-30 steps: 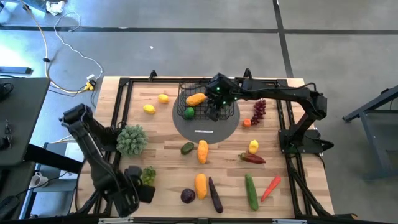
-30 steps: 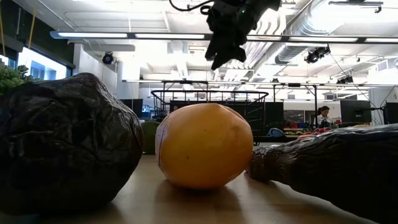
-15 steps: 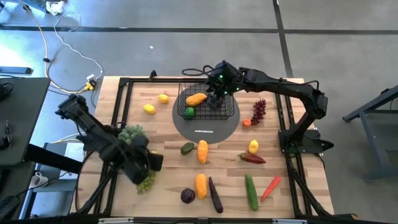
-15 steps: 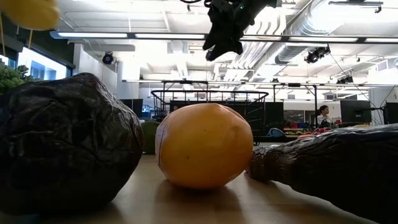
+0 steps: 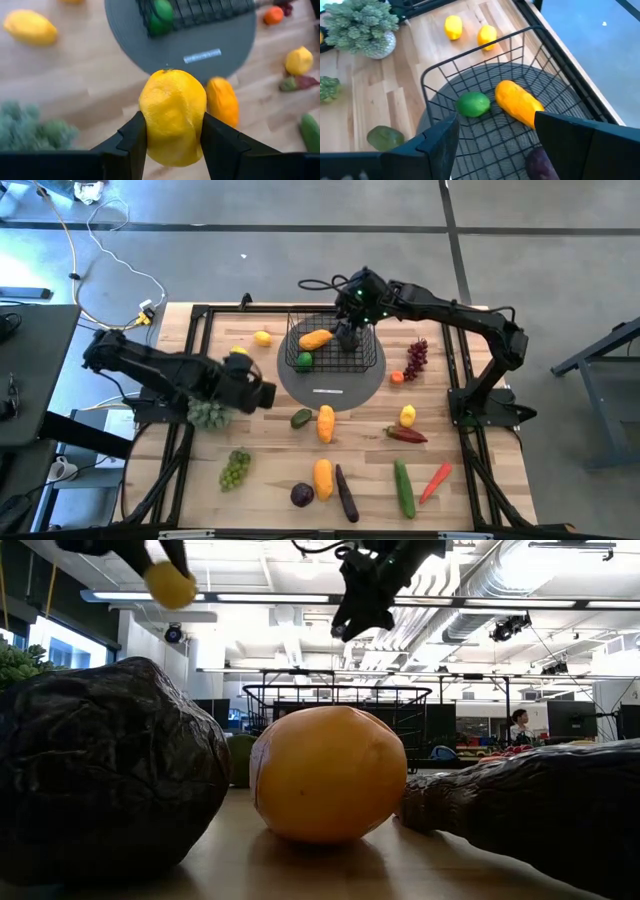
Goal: Build produce basket
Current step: Put the yellow lemon into the wire basket, then put the yellow mango into the wire basket
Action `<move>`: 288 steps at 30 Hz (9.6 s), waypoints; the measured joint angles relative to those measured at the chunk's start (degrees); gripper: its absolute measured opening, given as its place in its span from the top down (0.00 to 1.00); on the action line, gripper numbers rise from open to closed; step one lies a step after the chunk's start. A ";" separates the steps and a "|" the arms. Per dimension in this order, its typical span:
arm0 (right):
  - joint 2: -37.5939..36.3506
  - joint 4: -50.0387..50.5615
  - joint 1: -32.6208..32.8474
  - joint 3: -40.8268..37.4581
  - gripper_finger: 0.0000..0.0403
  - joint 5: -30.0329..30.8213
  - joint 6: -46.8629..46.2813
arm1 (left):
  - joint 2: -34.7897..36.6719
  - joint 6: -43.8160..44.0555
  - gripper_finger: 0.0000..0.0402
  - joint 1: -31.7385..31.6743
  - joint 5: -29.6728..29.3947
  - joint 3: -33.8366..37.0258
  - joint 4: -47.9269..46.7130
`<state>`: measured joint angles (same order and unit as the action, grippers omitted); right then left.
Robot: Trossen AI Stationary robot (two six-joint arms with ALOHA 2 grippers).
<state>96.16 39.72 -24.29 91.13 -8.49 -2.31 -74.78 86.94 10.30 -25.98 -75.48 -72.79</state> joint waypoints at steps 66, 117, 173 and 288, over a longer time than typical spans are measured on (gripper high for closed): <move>0.00 22.94 17.61 0.00 0.41 17.27 -51.54 | -24.84 -79.68 0.65 -40.06 23.82 0.02 33.18; 0.00 22.53 37.65 0.00 0.41 15.73 -69.42 | -23.15 -90.56 0.36 -40.29 23.85 -23.42 5.22; 18.77 5.30 37.13 -0.13 0.41 17.66 -86.35 | 7.37 -67.08 0.36 -31.27 14.82 1.01 8.42; 3.39 -5.86 8.84 -0.02 0.71 20.60 -8.80 | 7.32 -59.90 0.36 -33.96 15.45 0.96 8.41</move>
<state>99.55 33.86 -15.45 91.11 12.11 -11.10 -67.46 27.04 -23.66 -10.52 -74.52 -64.38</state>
